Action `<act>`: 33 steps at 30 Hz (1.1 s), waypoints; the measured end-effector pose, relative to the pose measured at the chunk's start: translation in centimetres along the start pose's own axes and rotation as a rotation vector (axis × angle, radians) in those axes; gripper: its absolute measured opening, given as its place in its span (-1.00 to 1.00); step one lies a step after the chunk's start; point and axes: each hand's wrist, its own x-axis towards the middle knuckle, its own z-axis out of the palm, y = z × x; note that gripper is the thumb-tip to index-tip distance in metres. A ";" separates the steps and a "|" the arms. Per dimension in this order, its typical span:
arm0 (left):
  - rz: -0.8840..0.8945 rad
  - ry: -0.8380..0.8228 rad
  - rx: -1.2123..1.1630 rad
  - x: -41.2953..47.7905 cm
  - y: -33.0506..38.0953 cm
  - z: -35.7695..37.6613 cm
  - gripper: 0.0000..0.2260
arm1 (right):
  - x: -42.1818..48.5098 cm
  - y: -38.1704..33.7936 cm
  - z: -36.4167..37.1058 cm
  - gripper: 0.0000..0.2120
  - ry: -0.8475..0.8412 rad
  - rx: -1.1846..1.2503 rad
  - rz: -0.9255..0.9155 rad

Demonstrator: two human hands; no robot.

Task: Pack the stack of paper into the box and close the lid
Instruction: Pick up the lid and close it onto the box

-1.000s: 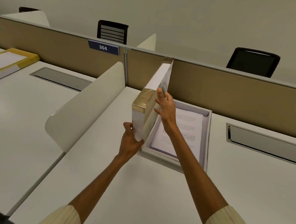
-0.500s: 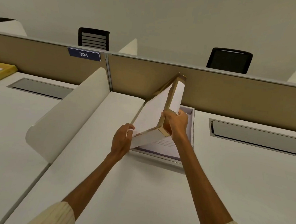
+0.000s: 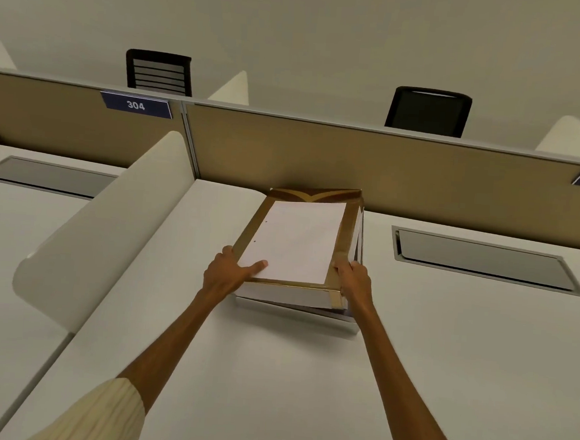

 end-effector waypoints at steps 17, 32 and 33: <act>0.099 0.150 0.105 -3.9 1.8 5.6 -0.16 | 0.9 5.5 -2.0 -0.47 0.018 -0.139 0.000; 0.091 0.204 -0.001 -3.5 0.0 7.9 -0.18 | 1.6 9.6 -0.6 -0.47 0.069 -0.130 -0.117; 0.075 0.209 -0.007 -2.9 0.1 7.7 -0.21 | 1.9 9.7 -0.7 -0.45 0.052 -0.124 -0.108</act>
